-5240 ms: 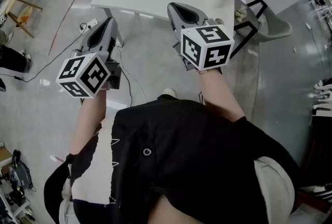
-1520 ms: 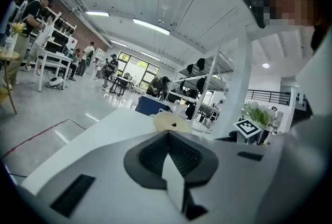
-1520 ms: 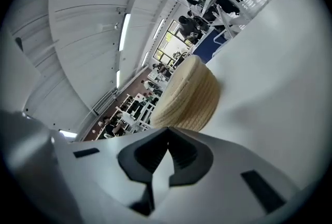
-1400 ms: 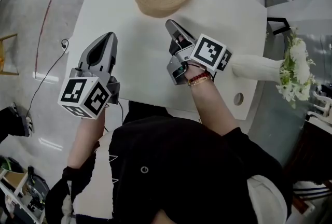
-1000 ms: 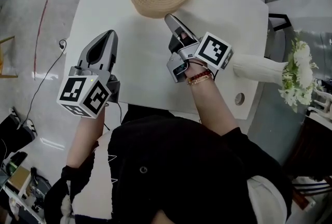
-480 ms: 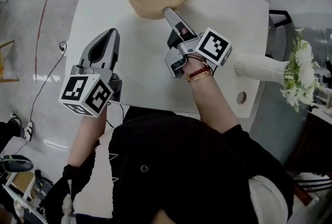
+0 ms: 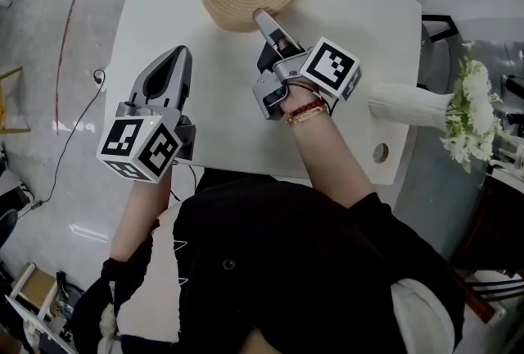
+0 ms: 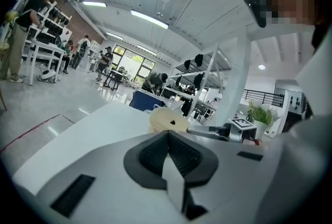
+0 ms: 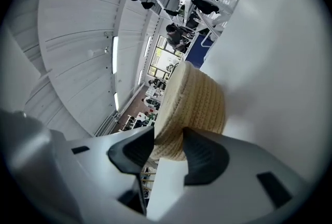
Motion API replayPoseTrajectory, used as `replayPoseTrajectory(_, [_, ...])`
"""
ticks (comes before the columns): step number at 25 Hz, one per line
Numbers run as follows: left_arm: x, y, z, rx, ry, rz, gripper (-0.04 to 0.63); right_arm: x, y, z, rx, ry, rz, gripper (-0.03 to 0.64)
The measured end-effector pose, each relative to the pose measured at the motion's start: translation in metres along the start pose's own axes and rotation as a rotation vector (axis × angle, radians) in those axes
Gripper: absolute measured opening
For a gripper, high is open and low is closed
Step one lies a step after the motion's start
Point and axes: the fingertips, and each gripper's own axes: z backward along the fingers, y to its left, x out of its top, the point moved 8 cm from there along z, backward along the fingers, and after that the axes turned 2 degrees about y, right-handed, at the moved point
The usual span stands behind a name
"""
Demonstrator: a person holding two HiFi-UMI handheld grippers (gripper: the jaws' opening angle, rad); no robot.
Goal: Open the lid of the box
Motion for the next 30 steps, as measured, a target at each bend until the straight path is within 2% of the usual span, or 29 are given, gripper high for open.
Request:
replayPoseTrajectory(8, [0.0,-0.007,0.001,-0.002,-0.019,0.004,0.011,-0.001,0.004,0.003,-0.053,0.026,0.068,0.163])
replayPoseTrajectory(17, [0.008,-0.009,0.014,0.015,-0.051,-0.003,0.011,0.003,0.015,0.007,-0.069,0.01,0.105,0.152])
replayPoseTrajectory(30, [0.024,-0.011,0.02,0.006,-0.091,-0.003,0.011,0.006,0.022,0.01,-0.088,-0.003,0.062,0.131])
